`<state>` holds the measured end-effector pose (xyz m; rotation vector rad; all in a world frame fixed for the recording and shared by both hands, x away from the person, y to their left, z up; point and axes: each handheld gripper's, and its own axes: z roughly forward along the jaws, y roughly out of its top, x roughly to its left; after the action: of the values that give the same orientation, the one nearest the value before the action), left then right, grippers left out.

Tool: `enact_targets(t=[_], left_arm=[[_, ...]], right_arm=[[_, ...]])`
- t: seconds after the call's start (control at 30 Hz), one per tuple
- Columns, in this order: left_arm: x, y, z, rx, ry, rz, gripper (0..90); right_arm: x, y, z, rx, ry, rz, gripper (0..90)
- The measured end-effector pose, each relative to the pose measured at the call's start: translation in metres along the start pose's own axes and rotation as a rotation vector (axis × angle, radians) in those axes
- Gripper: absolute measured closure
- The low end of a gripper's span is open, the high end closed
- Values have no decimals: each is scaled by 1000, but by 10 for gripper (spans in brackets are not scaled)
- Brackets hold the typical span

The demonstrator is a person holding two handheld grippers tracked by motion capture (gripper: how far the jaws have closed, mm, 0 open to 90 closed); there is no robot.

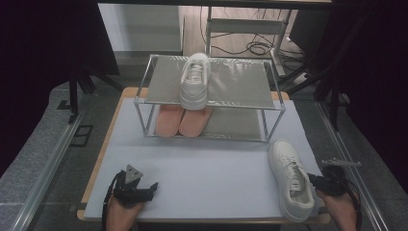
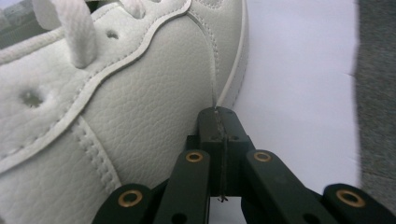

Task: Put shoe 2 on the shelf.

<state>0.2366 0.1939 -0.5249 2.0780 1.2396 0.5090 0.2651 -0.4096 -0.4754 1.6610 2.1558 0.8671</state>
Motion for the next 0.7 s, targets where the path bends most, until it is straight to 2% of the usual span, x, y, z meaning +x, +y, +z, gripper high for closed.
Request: enact_targets(t=[0.17, 0.7], left_arm=[[0, 0, 0, 0, 1, 1, 141], [0, 0, 0, 0, 0, 0, 141]], right_arm=[[18, 8, 9, 5, 33, -40, 900], [65, 27, 35, 22, 126, -119, 900]])
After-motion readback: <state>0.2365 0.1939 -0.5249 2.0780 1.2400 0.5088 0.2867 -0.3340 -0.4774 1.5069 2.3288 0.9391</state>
